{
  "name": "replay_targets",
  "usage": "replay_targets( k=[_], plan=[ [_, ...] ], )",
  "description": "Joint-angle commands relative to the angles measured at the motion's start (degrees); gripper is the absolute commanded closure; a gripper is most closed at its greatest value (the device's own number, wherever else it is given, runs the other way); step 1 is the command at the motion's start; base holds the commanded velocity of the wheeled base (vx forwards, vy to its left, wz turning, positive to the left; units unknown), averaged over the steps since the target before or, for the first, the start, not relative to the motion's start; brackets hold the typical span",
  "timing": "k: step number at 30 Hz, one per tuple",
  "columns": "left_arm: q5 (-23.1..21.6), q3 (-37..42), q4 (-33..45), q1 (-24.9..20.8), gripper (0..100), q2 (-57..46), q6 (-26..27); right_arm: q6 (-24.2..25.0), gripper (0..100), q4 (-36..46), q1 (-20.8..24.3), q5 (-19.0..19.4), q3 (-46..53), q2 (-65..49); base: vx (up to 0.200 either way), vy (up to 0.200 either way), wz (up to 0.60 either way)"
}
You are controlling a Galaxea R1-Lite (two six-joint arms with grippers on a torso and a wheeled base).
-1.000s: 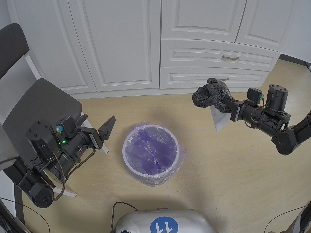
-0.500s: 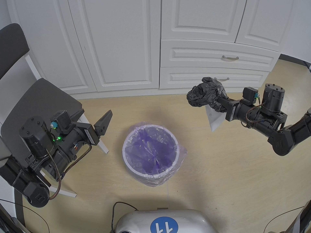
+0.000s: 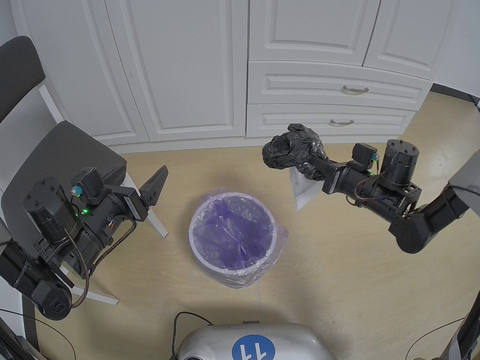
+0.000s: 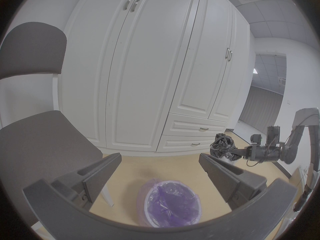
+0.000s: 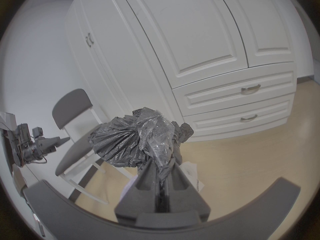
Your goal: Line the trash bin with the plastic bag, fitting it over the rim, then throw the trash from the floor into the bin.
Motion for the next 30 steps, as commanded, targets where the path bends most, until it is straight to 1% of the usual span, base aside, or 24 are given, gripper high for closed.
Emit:
replay_targets(
  k=[1, 3, 4, 6, 9, 13, 16, 18, 22, 30],
  plan=[
    [-0.03, -0.09, -0.04, 0.28, 0, -0.22, 0.08, 6.52, 100, -10.0, 6.04, -0.25, -2.36, 13.1, 0.0, 0.0, 0.0],
    [0.06, 0.0, -0.04, 0.63, 0, -0.66, 0.08, 9.51, 100, -15.18, 7.8, -0.69, -3.77, 17.76, 0.0, 0.0, 0.0],
    [0.06, 0.0, -0.04, 0.63, 0, -0.66, 0.08, 9.51, 100, -15.18, 7.8, -0.69, -3.77, 17.76, 0.0, 0.0, 0.0],
    [-0.03, 0.09, -0.04, 1.24, 0, -1.02, 0.08, 12.85, 100, -21.16, 10.26, -1.22, -6.06, 25.32, 0.0, 0.0, 0.0],
    [0.06, 0.09, -0.04, 1.33, 0, -1.02, -0.01, 13.55, 100, -24.32, 11.75, -1.13, -9.04, 31.91, 0.0, 0.0, 0.0],
    [0.06, 0.26, -0.04, 1.33, 0, -1.02, 0.08, 14.17, 100, -24.5, 11.66, -0.6, -14.93, 38.41, 0.0, 0.0, 0.0],
    [0.06, 0.35, -0.13, 1.33, 0, -1.02, -0.01, 17.6, 100, -24.5, 11.14, -0.6, -18.62, 41.49, 0.0, 0.0, 0.0],
    [0.06, 0.62, -0.21, 1.33, 0, -1.02, -0.01, 18.65, 100, -24.5, 10.96, -0.6, -19.94, 43.07, 0.0, 0.0, 0.0],
    [0.06, 1.58, -0.83, 1.33, 0, -0.84, 0.08, 18.83, 100, -24.5, 10.61, -0.69, -24.78, 46.5, 0.0, 0.0, 0.0],
    [0.06, 2.02, -1.09, 1.33, 0, -1.37, 0.16, 18.74, 100, -24.5, 10.26, -0.69, -29.35, 49.66, 0.0, 0.0, 0.0]
  ],
)
